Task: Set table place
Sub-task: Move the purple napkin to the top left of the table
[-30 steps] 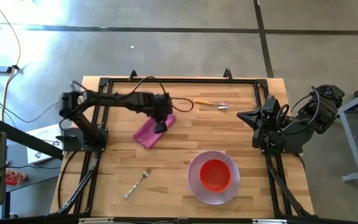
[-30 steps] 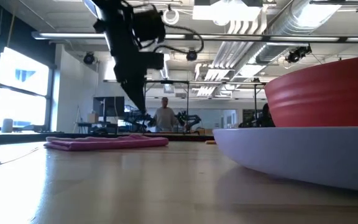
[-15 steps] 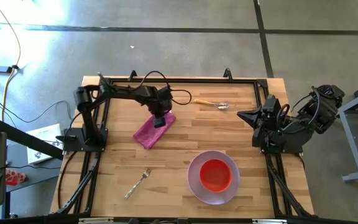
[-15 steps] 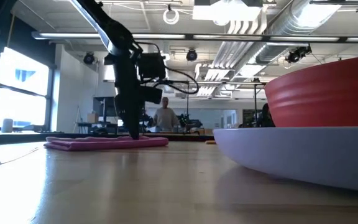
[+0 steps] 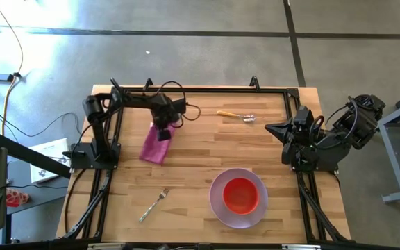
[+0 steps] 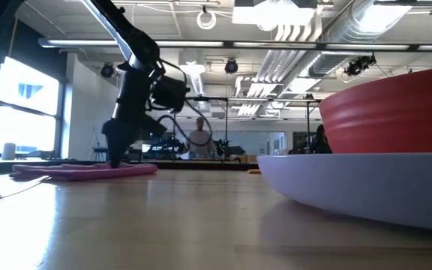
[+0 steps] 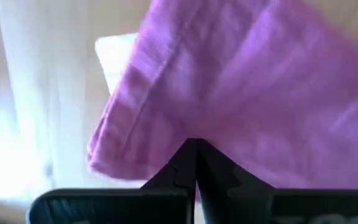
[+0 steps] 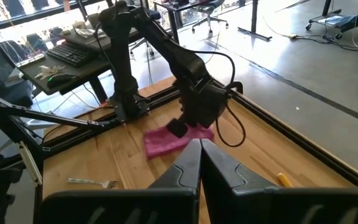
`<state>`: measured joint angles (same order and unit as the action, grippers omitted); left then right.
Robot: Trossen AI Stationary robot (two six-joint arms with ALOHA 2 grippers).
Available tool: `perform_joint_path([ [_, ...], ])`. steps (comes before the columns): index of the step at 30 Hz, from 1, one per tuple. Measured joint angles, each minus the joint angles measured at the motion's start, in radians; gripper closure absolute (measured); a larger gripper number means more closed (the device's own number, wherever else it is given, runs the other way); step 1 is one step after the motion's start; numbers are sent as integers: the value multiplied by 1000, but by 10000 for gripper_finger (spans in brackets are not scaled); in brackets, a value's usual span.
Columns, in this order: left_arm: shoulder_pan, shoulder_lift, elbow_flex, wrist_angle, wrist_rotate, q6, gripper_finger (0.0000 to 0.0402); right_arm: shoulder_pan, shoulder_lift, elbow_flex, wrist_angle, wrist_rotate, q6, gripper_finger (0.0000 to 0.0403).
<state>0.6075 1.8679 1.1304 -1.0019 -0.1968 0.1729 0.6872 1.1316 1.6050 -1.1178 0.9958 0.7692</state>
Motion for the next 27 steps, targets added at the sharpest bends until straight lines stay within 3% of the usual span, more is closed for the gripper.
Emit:
perform_joint_path([
  [7,50,-42,-16,22,17,4,401,0,0,0,0,0,-3,403],
  [11,46,-127,-15,63,21,6,401,0,0,0,0,-1,-2,403],
  [16,48,-217,-14,145,142,61,401,0,0,0,0,0,-10,403],
  [22,47,-212,-19,74,153,94,402,0,0,0,-1,-2,-11,403],
  [27,61,-212,-112,128,173,110,401,0,0,0,-1,-5,-11,403],
])
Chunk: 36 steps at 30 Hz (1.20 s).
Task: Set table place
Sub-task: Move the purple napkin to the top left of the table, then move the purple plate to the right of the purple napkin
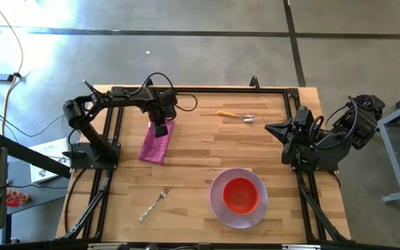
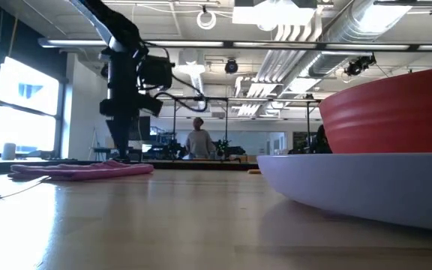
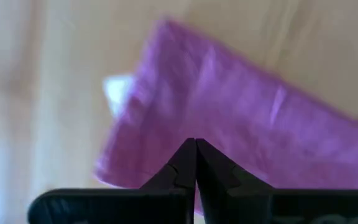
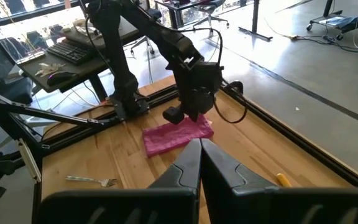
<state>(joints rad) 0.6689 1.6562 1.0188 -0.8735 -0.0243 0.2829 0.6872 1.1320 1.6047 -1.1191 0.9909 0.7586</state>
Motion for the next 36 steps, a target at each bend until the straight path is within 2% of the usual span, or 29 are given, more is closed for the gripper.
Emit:
perform_joint_path([
  [4,16,1,-91,109,6,-8,402,0,0,0,0,-2,0,403],
  [8,34,1,-130,146,-20,-27,401,0,0,0,1,-2,0,403],
  [17,60,0,-136,32,-131,-104,402,0,0,0,2,-3,20,403],
  [23,58,-3,-136,40,-119,-98,402,0,0,0,2,-3,19,403],
  [27,45,-75,-124,39,-59,-106,402,0,0,0,2,-2,24,403],
  [31,-7,-201,-66,32,-55,-127,402,-11,3,0,-13,31,42,403],
  [34,-61,-294,-2,34,-77,-146,402,-68,21,-7,-111,20,142,403],
  [36,-98,-346,48,36,-104,-157,401,-123,38,-43,-200,-44,253,403],
])
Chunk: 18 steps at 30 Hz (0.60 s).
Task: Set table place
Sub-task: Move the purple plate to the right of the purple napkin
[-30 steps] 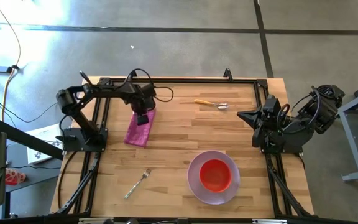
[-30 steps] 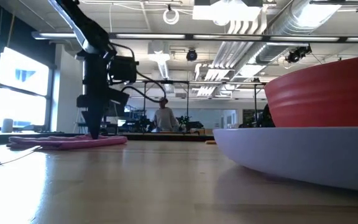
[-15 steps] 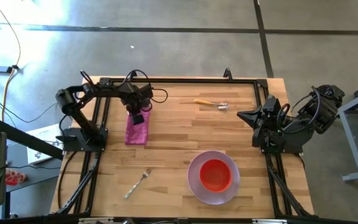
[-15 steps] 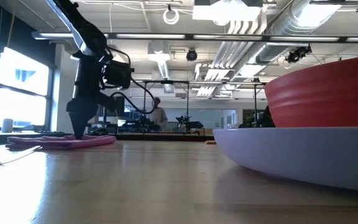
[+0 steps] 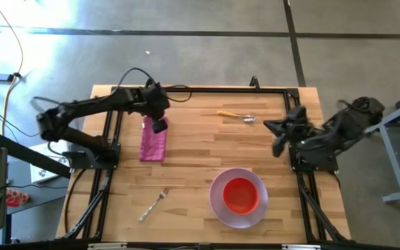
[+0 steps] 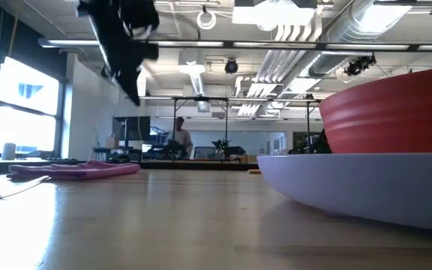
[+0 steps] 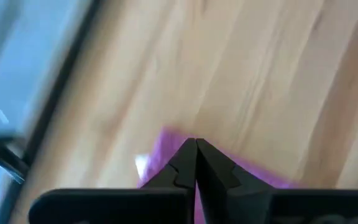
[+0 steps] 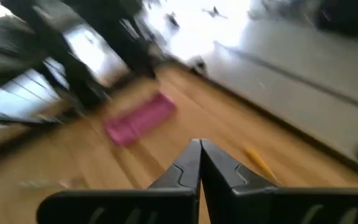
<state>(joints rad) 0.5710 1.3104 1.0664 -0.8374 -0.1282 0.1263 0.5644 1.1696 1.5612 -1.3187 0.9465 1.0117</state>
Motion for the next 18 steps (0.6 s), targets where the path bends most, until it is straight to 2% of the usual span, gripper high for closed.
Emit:
perform_joint_path([
  [4,-60,-64,85,0,-51,7,402,-96,27,-153,-92,-247,223,403],
  [7,-86,-82,134,-13,-65,24,402,-130,29,-301,-39,-426,297,403],
  [9,-99,-83,155,-37,-67,23,402,-136,30,-385,27,-497,322,403],
  [13,-133,-83,164,-89,-68,22,401,-140,29,-484,150,-557,342,403],
  [18,-209,-83,164,-203,-136,-46,402,-151,29,-490,173,-554,323,403],
])
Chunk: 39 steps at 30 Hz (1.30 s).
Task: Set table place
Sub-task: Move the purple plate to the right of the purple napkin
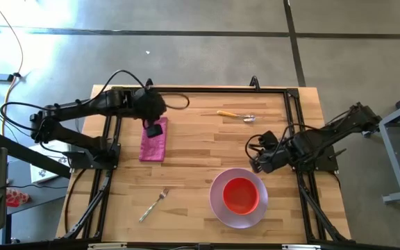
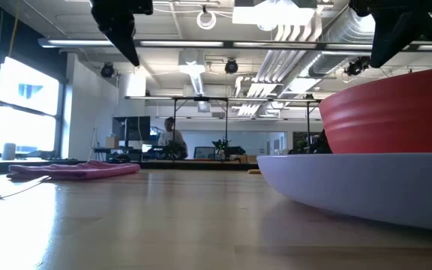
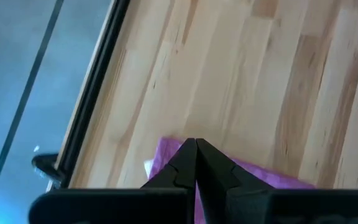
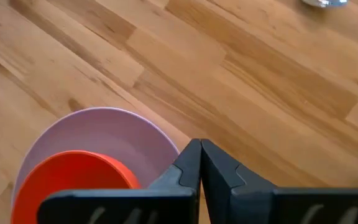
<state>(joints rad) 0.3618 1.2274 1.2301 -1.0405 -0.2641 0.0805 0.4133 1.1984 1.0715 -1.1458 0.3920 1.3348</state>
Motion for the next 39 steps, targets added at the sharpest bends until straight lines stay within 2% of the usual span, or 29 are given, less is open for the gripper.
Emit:
perform_joint_path([
  [5,-47,0,0,-20,-38,-44,401,-26,-4,28,-1,-20,-57,403],
  [11,-48,0,0,0,-41,-44,402,-24,3,26,-26,-121,-2,403],
  [16,-48,0,0,0,-53,-36,402,69,21,26,-101,-204,204,403],
  [20,-48,0,0,1,-54,-21,401,199,74,26,-137,-233,458,403],
  [24,-47,0,0,19,-53,24,401,346,168,25,-58,-287,734,403],
  [28,-47,0,0,77,-44,75,401,462,267,25,83,-297,963,403],
  [32,-47,0,0,110,-37,121,401,495,360,25,177,-420,1003,403],
  [39,-47,1,0,107,-30,149,401,499,476,25,262,-433,1002,403],
])
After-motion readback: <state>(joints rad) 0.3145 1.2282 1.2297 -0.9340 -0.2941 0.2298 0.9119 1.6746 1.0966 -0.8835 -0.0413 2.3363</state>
